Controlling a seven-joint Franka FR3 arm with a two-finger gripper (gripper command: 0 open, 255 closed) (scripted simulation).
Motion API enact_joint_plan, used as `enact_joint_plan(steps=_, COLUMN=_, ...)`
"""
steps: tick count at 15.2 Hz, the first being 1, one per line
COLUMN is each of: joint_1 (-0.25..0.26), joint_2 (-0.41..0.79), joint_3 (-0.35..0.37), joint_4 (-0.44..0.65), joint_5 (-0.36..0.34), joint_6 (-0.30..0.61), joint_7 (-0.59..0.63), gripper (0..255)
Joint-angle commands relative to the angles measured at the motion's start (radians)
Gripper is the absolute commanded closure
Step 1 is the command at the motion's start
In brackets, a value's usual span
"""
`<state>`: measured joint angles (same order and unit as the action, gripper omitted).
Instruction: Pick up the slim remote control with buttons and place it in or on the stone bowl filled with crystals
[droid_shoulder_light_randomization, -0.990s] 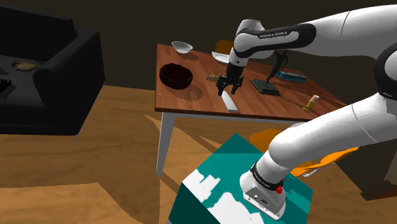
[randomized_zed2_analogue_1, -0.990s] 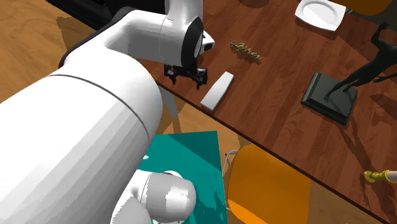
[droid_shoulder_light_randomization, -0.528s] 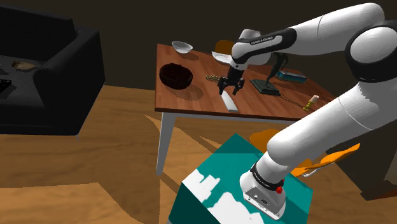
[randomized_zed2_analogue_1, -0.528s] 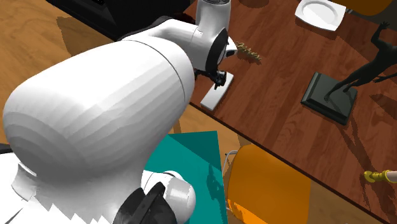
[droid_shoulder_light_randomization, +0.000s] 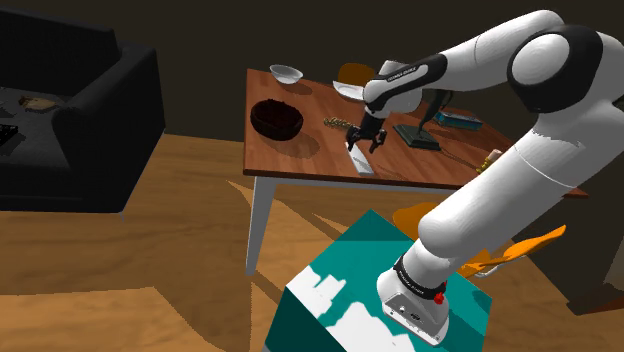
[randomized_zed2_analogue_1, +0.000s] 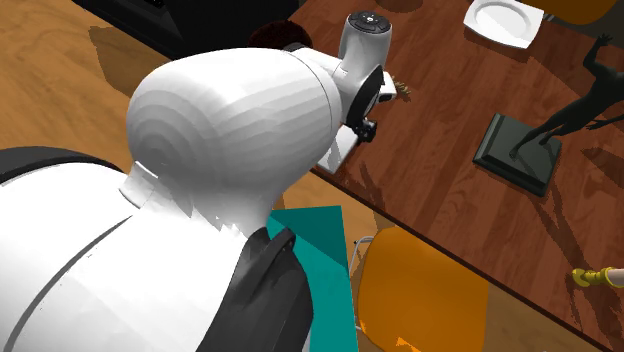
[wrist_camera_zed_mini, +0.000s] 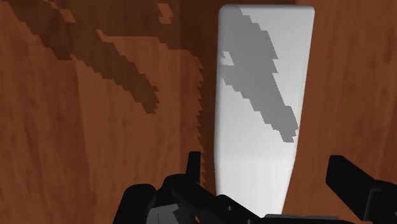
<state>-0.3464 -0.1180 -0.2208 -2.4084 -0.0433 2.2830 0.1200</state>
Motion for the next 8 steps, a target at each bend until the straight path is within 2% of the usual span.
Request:
enact_joint_plan(steps=1, joint_1=0.000, joint_2=0.020, joint_3=-0.002, joint_4=-0.008, joint_5=0.004, joint_6=0.029, joint_7=-0.002, gripper=0)
enact_joint_plan(steps=4, joint_1=0.001, joint_2=0.054, joint_3=-0.004, joint_4=-0.026, joint_5=0.013, joint_6=0.080, joint_7=-0.008, gripper=0)
enact_joint_plan(steps=8, joint_1=0.001, joint_2=0.054, joint_3=-0.003, joint_4=-0.026, joint_5=0.013, joint_6=0.080, joint_7=-0.008, gripper=0)
